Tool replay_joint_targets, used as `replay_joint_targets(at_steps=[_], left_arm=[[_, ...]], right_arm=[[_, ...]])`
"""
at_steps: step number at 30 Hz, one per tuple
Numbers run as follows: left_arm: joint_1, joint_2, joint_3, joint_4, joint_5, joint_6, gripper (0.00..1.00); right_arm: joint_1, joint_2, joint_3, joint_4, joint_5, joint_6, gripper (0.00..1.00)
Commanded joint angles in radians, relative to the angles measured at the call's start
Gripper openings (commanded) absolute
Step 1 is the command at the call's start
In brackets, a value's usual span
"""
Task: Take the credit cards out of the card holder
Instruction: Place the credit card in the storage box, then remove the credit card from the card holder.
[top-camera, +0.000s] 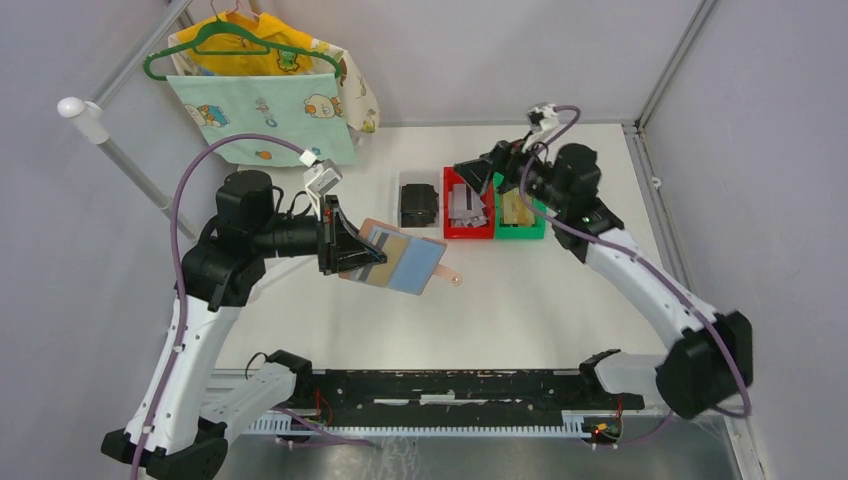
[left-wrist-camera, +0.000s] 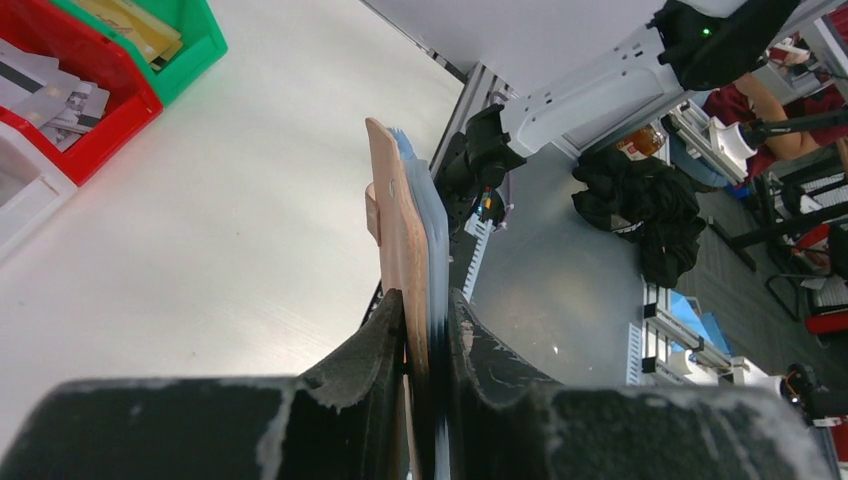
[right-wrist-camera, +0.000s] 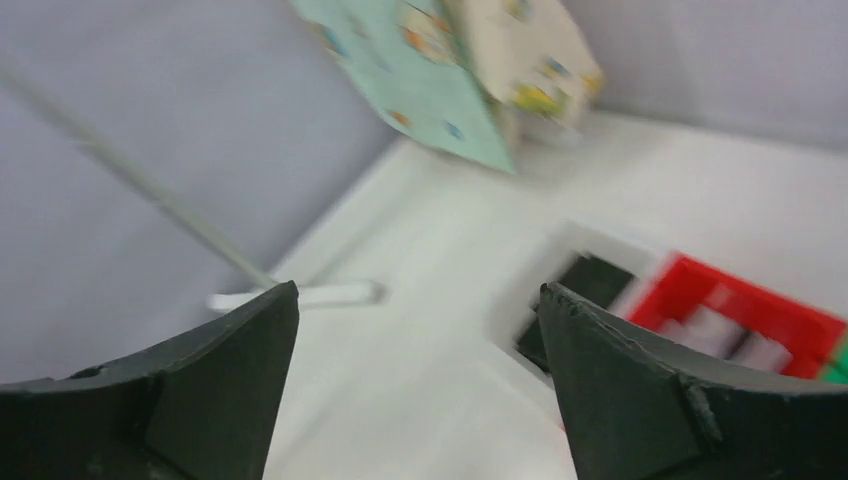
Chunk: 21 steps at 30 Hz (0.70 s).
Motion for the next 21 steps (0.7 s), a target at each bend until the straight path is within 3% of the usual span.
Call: replay_joint_targets(at_steps=[1,4,9,18,21], left_arm=[[-0.002,0.000,0.053,-0.002,0.047,0.108,0.02],[-0.001,0.005,0.054,-0.028,0.060,0.146,0.02],[-0.002,0.007,0.058,-0.037,0.102,0.163,0.02],[-0.002,0.012,0.081,-0.060,0.157,0.179,0.02],[-0.002,0.015,0.080,-0.064,0.171,0.181,0.02]], right_arm=[[0.024,-0.179,-0.174,0.355,-0.271,0.249,0.96],[0.066,-0.298,-0.276,0.506,-0.290,0.351,0.98],[0.209,-0.346,-0.259,0.392,-0.271,0.232,0.98],[0.343,-0.318,-0.284,0.390,-0.289,0.187,0.98],[0.385,-0.291,-0.282,0.395,-0.265,0.189,0.93]])
